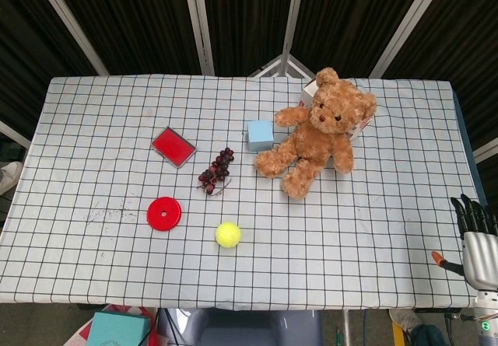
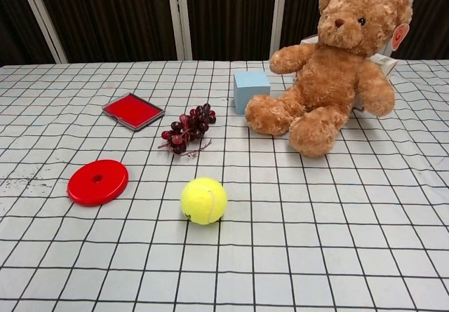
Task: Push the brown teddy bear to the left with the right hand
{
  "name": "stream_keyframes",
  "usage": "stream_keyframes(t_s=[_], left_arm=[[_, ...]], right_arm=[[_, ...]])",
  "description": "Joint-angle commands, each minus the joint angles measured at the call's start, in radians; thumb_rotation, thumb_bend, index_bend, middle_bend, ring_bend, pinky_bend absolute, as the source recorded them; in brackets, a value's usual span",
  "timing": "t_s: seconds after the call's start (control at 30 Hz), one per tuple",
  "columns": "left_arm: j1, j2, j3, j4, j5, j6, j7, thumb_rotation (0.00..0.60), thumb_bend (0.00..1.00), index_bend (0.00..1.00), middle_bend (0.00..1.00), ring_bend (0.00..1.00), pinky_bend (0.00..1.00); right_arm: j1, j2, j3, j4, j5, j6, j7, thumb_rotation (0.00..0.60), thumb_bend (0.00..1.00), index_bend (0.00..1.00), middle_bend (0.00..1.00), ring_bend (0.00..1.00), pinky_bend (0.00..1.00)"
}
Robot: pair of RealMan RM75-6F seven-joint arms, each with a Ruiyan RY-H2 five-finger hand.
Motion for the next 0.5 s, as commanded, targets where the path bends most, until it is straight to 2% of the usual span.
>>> stream_keyframes(t_s=[0.03,0.2,0.5], left_arm=[[0.001,0.000,-0.001,-0.002,-0.009,-0.002,-0.005,0.600,0.18,0.22,0.00,0.01,0.14],[0.005,0.003,-0.006,0.003,-0.019,0.004,-0.022,0.600,0.18,0.22,0.00,0.01,0.14],[0.000,0.003,-0.011,0.008,-0.034,-0.009,-0.024,0.600,0.18,0.23,0.00,0.01,0.14]], right_arm=[[0.010,-0.009,0.005,-0.007,0.010,-0.030,0.066,0.600,0.10,0.00,0.00,0.00,0.00],[0.052,-0.025,0.041,0.004,0.053,-0.113,0.210,0.600,0.10,0.00,0.00,0.01,0.00],[0.202,-0.025,0.173,0.005,0.234,-0.414,0.489,0.600,0.10,0.00,0.02,0.06,0.00]])
